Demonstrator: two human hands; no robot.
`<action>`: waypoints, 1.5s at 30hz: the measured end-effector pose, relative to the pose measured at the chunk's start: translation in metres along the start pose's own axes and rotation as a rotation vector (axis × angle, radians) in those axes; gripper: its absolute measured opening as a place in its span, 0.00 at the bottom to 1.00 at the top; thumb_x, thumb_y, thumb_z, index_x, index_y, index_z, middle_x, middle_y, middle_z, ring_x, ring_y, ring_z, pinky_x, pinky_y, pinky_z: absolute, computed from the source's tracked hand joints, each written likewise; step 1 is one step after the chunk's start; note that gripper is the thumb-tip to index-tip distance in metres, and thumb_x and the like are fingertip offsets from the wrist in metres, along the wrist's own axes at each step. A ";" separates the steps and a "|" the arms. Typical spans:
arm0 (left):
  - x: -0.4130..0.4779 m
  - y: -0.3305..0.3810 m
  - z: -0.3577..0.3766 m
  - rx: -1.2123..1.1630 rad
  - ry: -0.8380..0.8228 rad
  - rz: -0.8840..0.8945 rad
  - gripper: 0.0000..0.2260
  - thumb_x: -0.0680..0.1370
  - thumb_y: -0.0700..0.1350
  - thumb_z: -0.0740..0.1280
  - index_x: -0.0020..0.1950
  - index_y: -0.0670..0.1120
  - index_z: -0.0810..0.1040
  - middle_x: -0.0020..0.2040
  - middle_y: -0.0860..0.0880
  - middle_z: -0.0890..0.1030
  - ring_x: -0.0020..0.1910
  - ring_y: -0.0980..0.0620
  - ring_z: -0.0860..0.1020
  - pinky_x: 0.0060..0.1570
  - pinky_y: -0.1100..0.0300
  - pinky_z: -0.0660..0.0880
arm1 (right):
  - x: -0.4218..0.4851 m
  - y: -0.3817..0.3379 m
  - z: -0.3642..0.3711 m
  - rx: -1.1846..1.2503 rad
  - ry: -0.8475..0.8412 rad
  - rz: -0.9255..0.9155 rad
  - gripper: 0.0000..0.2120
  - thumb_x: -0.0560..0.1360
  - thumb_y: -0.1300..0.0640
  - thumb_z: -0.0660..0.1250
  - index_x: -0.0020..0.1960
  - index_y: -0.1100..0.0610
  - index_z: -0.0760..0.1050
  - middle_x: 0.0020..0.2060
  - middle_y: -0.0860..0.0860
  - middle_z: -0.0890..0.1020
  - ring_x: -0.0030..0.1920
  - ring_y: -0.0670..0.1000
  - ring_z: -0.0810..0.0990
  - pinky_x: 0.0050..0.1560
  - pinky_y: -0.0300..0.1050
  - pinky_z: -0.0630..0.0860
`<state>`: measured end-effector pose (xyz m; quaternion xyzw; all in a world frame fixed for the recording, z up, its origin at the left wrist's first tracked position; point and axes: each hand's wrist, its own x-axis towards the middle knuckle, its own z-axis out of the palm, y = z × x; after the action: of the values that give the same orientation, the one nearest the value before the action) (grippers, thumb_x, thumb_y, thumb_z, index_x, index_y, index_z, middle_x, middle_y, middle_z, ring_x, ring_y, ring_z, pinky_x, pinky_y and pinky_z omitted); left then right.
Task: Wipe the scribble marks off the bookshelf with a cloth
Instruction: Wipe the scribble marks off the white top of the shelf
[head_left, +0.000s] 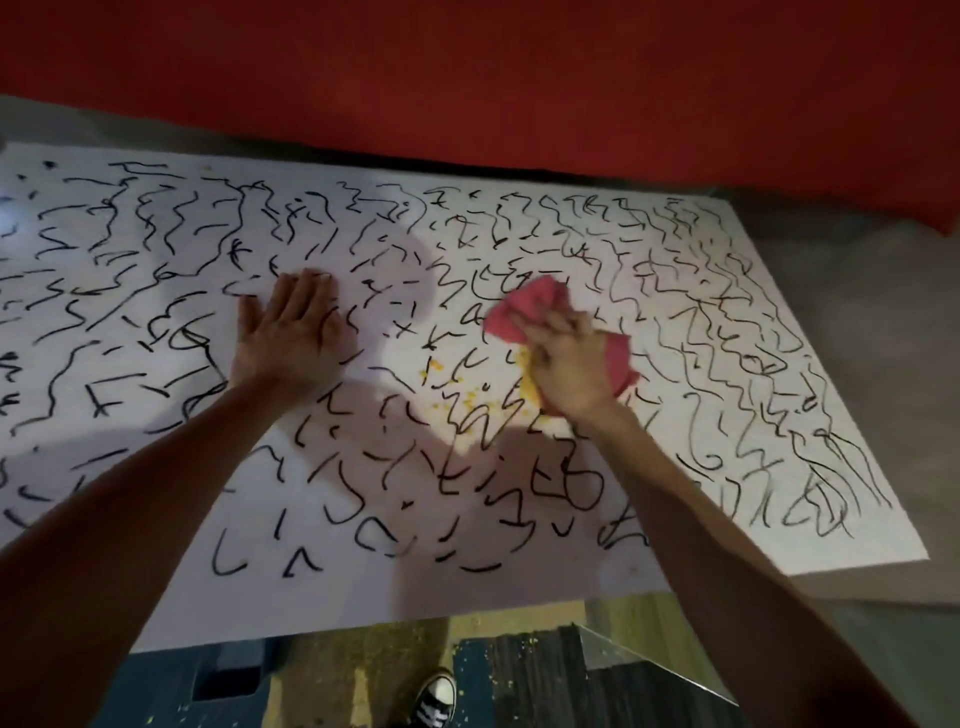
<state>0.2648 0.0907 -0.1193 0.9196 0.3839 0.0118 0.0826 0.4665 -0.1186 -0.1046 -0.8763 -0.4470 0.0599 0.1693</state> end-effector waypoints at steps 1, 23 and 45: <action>-0.001 0.000 -0.001 -0.004 -0.006 0.002 0.32 0.76 0.57 0.36 0.79 0.48 0.45 0.79 0.50 0.45 0.78 0.51 0.43 0.74 0.48 0.40 | -0.014 -0.018 0.007 0.049 -0.038 -0.057 0.24 0.76 0.55 0.53 0.71 0.47 0.69 0.68 0.49 0.72 0.66 0.58 0.63 0.64 0.54 0.62; -0.004 0.004 -0.007 -0.042 0.027 0.046 0.24 0.83 0.49 0.47 0.79 0.46 0.50 0.79 0.47 0.49 0.78 0.49 0.47 0.73 0.46 0.44 | -0.081 0.018 -0.040 0.212 0.172 0.062 0.23 0.76 0.66 0.58 0.67 0.52 0.74 0.67 0.49 0.74 0.64 0.58 0.71 0.69 0.51 0.64; -0.005 0.002 -0.007 -0.068 0.074 0.072 0.34 0.74 0.55 0.40 0.78 0.45 0.55 0.78 0.46 0.55 0.76 0.49 0.51 0.71 0.44 0.47 | -0.132 0.024 -0.034 0.188 0.310 0.202 0.22 0.74 0.57 0.54 0.64 0.53 0.77 0.63 0.54 0.78 0.54 0.61 0.78 0.60 0.53 0.71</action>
<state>0.2622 0.0867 -0.1120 0.9283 0.3529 0.0617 0.0994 0.4155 -0.2463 -0.0872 -0.8957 -0.3179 -0.0176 0.3103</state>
